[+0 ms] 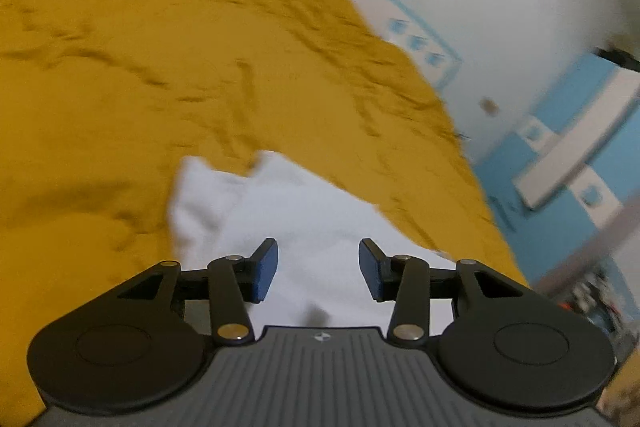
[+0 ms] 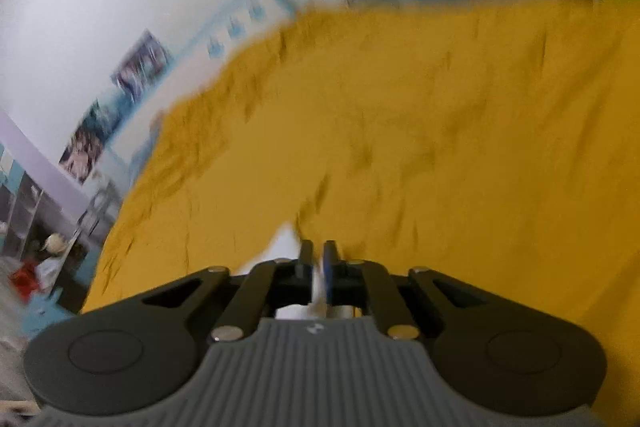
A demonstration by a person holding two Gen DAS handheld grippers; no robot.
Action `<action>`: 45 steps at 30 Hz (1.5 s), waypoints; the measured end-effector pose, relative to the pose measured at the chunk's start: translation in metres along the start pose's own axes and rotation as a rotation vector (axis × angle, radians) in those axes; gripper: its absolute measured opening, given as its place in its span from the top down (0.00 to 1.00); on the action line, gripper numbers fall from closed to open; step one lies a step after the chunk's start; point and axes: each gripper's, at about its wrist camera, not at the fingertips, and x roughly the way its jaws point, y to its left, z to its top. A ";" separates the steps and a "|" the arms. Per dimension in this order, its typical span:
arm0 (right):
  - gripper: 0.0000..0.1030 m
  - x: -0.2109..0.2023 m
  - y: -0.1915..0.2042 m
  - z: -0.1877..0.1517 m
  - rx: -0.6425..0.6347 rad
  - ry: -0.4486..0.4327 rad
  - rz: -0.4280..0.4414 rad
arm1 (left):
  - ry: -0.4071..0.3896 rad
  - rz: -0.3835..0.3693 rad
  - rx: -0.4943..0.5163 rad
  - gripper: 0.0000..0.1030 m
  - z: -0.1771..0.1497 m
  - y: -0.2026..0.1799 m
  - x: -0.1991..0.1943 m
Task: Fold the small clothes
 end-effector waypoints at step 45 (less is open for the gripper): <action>0.30 -0.136 0.002 -0.109 0.500 0.285 0.350 | 0.085 0.250 0.357 0.68 -0.084 -0.085 -0.003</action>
